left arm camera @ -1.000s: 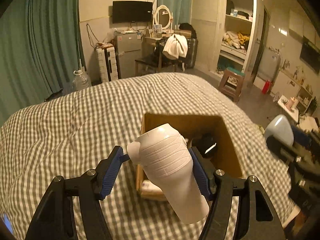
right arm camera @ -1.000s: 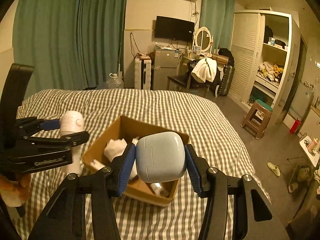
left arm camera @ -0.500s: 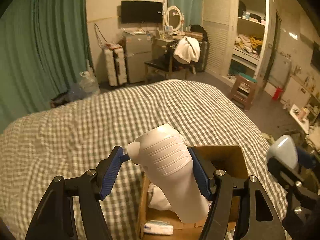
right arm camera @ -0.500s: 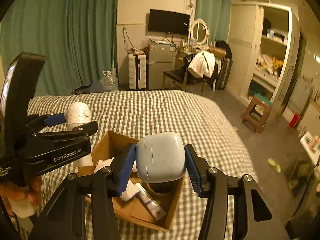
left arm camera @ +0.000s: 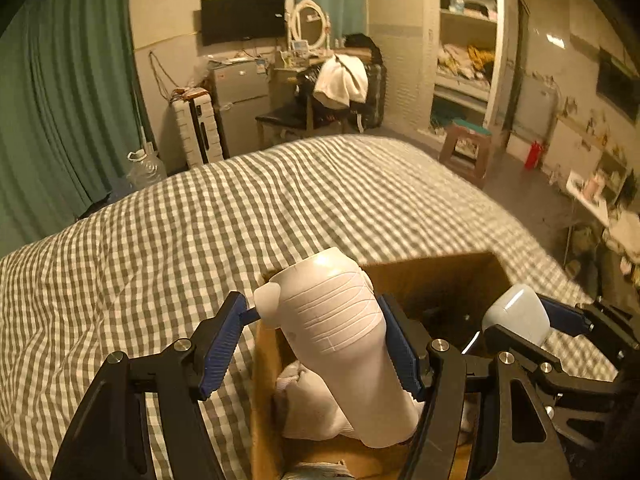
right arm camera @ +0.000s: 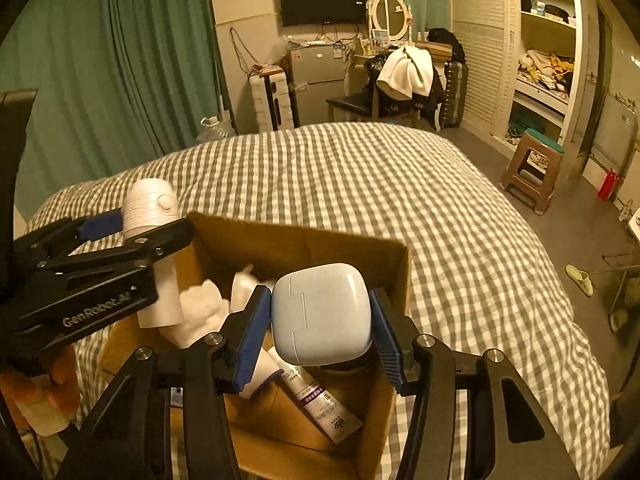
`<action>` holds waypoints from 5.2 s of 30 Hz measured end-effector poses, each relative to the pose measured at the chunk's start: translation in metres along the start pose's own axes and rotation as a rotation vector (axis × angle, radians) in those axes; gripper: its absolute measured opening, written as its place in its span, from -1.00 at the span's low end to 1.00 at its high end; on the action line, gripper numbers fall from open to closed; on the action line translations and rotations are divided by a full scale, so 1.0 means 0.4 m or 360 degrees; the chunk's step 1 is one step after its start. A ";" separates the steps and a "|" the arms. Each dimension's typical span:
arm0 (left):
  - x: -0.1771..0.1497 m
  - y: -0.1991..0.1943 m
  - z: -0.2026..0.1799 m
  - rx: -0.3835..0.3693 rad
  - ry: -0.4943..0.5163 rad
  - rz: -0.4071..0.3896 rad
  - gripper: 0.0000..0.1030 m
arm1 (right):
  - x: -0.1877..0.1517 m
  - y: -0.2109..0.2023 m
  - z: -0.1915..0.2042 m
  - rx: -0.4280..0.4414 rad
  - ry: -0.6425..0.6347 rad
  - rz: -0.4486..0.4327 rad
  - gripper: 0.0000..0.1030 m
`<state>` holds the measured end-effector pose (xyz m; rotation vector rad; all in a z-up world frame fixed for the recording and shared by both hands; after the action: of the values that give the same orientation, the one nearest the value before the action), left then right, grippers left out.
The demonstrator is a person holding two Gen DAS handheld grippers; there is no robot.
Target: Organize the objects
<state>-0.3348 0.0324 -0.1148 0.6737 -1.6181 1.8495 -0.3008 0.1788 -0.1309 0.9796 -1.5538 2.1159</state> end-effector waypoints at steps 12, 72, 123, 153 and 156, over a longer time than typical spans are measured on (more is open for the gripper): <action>-0.075 0.027 -0.056 -0.0056 0.0006 0.0088 0.36 | -0.064 0.022 0.005 0.0013 -0.0056 -0.0001 0.03; -0.317 -0.551 0.092 0.0082 -0.0101 -0.0405 1.00 | -0.217 -0.519 0.076 -0.0278 -0.0086 -0.0581 0.96; -0.344 -0.518 0.091 0.0152 -0.0105 -0.0391 1.00 | -0.233 -0.436 0.111 -0.0224 -0.0128 -0.0486 0.96; -0.342 -0.523 0.096 0.0174 -0.0117 -0.0388 1.00 | -0.236 -0.433 0.117 -0.0243 -0.0147 -0.0487 0.96; -0.341 -0.522 0.095 0.0182 -0.0106 -0.0381 1.00 | -0.236 -0.434 0.118 -0.0243 -0.0147 -0.0491 0.96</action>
<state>-0.0903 0.0003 -0.0606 0.9449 -1.4107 1.7689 -0.1098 0.2067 -0.0680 1.1906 -1.4716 1.7391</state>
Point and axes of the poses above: each gripper's, at about its wrist camera, not at the fingertips, and y roughly the way its jaws point, z to its left, x to its top, the point moved 5 cm from there along y, roughly the way its jaws point, and after that the axes turned 7 degrees about x, right-handed, at the moved point
